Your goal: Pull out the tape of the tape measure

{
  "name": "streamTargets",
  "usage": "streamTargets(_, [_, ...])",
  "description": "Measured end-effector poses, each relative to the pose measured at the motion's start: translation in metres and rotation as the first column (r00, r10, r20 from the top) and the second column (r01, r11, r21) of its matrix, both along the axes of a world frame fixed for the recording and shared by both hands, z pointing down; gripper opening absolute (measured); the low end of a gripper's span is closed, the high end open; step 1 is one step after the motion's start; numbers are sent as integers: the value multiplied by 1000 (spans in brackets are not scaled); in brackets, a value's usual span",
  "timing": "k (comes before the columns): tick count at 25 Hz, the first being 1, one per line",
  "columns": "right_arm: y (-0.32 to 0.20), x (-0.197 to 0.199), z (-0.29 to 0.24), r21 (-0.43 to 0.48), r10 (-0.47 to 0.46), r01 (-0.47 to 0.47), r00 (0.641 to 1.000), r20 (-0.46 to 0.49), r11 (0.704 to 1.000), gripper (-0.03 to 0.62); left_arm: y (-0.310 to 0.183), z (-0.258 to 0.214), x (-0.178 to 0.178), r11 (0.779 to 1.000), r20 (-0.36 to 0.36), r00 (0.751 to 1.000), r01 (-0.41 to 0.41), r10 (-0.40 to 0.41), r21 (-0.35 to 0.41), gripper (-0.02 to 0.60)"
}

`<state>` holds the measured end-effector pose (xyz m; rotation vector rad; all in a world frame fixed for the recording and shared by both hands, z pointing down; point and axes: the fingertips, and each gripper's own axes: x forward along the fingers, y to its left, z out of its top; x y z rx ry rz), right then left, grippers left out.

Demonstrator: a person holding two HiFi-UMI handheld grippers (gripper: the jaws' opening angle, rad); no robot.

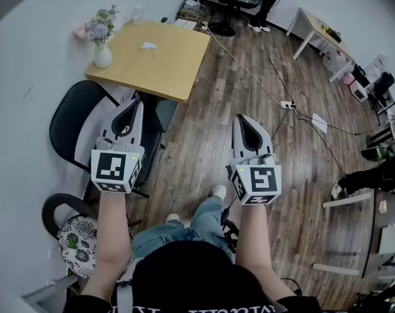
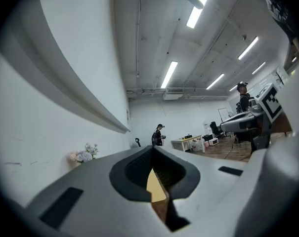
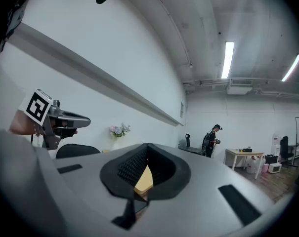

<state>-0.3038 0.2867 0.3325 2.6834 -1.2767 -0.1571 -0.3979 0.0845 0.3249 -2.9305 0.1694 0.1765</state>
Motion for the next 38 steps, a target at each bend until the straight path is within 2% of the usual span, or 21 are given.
streamTargets(10, [-7,3,5,-17,-4,5,1000,22,1000,15,-14,5,7,1000,2,1000,10,-10,-14,12])
streamTargets(15, [-19,22,3,5,-37,36,997,71,999,23,-26,9,22,996,16,999,40,-39,-74,25])
streamTargets(16, [-22,28,3,15,-51,50,995,83,999,90,-28,9,27,995,21,999,42,-40,-89,66])
streamTargets(17, [-25,34,2,29,-66,63,993,94,998,220,-28,10,32,994,27,999,39,-36,-102,176])
streamTargets(18, [-27,40,1,47,-75,70,992,104,996,283,-30,11,37,993,31,999,38,-35,-113,287])
streamTargets(19, [-29,48,0,66,-76,68,991,112,995,309,-32,11,43,992,32,999,42,-39,-120,359])
streamTargets(21, [-31,65,0,93,-71,59,989,128,994,330,-37,12,54,990,40,998,60,-55,-126,408])
streamTargets(25, [-41,102,1,117,-85,69,986,143,991,334,-48,15,82,988,66,995,85,-77,-129,414])
streamTargets(29, [-54,148,3,121,-108,91,984,141,988,334,-61,16,123,987,59,993,112,-105,-118,414])
streamTargets(33, [-62,206,-1,111,-122,107,983,140,988,334,-73,11,172,981,48,989,148,-143,-125,414])
streamTargets(38, [-73,286,-11,99,-146,133,980,135,986,334,-89,8,240,968,81,977,207,-197,-142,414])
